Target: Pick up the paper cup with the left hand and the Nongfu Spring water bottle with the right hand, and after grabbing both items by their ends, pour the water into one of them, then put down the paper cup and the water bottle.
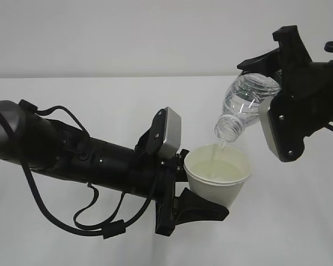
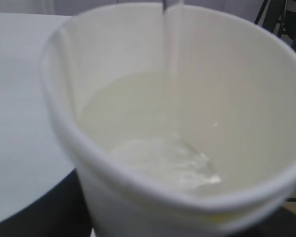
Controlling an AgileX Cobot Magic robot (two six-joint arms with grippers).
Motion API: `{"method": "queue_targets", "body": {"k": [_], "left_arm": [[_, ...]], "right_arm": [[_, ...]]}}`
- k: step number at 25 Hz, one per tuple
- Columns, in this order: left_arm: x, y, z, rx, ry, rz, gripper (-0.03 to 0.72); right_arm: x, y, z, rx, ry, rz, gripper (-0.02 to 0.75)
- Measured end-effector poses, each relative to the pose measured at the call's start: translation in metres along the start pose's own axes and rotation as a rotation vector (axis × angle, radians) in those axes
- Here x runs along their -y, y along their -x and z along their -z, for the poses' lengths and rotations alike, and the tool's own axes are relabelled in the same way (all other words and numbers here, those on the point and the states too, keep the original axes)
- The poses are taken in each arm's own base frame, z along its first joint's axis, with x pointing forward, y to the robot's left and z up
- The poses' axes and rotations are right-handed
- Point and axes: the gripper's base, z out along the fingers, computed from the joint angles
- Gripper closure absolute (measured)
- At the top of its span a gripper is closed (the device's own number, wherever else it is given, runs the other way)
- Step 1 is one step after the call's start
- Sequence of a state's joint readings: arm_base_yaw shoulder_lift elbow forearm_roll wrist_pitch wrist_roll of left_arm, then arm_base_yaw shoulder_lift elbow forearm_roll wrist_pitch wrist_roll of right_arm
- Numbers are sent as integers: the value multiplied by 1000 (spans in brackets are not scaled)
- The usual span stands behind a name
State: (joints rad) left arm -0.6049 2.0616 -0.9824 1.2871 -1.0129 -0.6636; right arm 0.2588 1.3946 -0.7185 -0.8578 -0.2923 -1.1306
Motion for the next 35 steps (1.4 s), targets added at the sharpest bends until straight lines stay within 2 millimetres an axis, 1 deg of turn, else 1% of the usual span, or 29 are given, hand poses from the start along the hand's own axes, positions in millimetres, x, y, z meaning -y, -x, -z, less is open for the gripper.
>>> {"method": "queue_targets", "body": {"k": [35], "left_arm": [[0,0,0,-1,-2,-1,244]], "right_arm": [[0,0,0,2,-3,0,289]]}}
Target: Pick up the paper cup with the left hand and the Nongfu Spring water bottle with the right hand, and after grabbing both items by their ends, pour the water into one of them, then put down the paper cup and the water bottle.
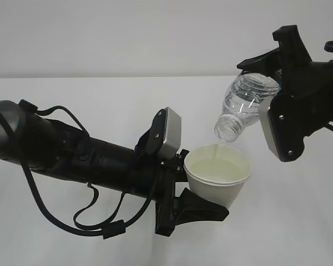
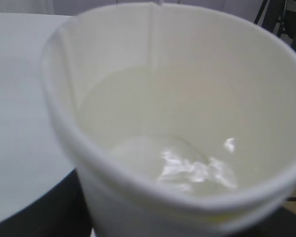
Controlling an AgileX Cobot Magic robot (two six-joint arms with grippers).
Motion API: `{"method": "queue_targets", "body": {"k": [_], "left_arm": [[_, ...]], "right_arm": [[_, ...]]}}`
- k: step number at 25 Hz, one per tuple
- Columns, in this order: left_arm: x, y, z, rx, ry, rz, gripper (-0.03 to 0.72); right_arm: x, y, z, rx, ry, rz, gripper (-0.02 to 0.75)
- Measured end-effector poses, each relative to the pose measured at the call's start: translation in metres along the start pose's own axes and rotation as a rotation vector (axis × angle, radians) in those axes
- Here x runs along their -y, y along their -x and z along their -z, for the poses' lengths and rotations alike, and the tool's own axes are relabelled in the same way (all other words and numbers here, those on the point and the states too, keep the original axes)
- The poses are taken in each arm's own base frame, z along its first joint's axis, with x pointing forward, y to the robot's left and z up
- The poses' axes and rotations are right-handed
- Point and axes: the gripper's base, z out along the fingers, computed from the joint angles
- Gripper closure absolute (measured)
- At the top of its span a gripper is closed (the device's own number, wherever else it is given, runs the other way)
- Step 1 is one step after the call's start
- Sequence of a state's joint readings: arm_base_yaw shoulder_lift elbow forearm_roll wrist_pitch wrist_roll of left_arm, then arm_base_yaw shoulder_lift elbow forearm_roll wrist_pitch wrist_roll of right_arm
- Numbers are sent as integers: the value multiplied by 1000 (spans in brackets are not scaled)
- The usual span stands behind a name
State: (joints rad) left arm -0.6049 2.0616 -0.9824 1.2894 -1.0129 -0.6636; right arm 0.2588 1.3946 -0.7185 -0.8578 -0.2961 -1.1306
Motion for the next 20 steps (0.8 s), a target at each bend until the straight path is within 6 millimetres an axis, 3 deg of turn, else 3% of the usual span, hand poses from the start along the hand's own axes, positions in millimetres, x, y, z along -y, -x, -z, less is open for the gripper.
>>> {"method": "queue_targets", "body": {"k": [20], "left_arm": [[-8,3,0,39,84,58,244]], "right_arm": [[1,-1,0,-8,-14,-106,289]]}}
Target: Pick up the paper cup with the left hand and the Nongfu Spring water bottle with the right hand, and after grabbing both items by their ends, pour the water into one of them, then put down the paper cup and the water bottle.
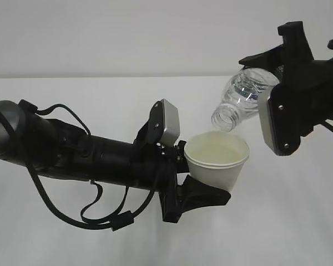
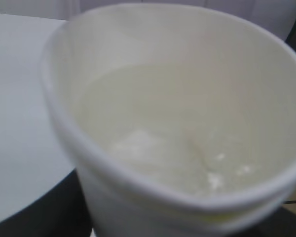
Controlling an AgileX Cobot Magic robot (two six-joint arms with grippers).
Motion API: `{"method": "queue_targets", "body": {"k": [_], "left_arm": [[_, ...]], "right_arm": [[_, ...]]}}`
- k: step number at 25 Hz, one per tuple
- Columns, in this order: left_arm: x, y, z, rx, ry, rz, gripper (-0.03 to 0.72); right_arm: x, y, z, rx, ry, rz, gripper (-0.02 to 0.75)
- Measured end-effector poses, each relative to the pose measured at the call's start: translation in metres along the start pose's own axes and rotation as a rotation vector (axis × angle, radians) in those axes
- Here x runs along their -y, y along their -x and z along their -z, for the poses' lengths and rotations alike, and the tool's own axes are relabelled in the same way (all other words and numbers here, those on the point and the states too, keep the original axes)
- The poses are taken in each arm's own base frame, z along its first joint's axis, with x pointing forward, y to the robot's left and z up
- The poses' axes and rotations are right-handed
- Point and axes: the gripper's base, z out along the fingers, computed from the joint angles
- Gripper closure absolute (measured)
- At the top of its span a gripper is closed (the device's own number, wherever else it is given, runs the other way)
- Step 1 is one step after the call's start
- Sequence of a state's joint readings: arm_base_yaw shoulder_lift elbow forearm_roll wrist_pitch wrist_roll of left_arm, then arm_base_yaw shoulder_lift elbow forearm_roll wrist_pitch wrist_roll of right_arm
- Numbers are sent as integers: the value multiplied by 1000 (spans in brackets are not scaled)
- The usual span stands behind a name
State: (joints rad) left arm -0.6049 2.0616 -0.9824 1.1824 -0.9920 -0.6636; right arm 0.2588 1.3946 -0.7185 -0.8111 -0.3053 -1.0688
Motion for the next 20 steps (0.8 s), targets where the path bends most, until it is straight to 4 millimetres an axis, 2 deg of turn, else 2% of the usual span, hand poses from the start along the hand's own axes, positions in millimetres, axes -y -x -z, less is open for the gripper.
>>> {"method": "queue_targets", "body": {"k": [11,20], "left_arm": [[-4,-1,0,8,45,32,244],[-6,-2,0,-1,58,36,244]], "right_arm": [[1,1,0,9,-15,-129,289],[5,3,0,35,-47,-299,289]]}}
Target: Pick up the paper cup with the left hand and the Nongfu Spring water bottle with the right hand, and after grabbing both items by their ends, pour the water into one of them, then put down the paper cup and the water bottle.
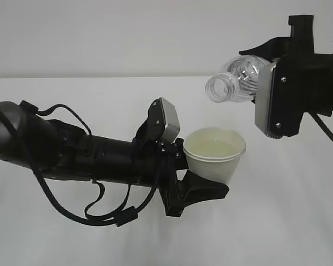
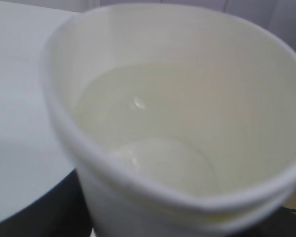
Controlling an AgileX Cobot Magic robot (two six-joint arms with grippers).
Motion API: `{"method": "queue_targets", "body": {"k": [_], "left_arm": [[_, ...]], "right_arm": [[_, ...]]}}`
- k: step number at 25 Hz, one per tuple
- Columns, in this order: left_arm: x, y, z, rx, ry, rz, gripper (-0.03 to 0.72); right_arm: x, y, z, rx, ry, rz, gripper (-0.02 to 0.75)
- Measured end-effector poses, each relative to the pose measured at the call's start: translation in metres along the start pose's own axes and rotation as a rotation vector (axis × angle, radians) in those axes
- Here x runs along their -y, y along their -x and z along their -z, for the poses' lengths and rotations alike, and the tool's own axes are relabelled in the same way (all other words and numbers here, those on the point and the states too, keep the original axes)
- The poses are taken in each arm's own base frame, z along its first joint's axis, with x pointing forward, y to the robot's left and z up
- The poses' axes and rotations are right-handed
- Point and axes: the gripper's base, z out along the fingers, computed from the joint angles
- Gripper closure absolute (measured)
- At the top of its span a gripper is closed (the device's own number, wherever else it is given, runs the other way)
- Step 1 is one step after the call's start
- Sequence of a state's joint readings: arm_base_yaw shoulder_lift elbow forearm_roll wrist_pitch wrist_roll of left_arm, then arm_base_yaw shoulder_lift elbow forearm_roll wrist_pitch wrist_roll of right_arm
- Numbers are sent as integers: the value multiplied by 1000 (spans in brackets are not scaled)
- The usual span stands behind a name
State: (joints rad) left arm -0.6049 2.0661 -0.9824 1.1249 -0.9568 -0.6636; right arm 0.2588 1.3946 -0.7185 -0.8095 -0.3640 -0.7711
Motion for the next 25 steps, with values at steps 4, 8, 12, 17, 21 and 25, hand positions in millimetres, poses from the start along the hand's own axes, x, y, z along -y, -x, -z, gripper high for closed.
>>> {"method": "queue_targets", "body": {"k": [4,8,12,17,21,25], "left_arm": [[-1,1,0,8,14,11,244],[-3,-1,0,-9,32,14,244],[-4,-2,0,-17,38,17,244],[-4,-2,0,-15,42,20,244],[-5,-2,0,-10,49,27,244],[-5,-2,0,-10,53,29,244]], "right_arm": [[1,0,0,-1,-7,-86,289],[2,-2,0,-15,-23,-182,289],[4,-4,0,-33,-46,-304,289],[5,-6,0,-52,-70,-401,289],[6,-8,1,-68,-90,-469,289],[7,-9,1,-81,-106,-524,289]]}}
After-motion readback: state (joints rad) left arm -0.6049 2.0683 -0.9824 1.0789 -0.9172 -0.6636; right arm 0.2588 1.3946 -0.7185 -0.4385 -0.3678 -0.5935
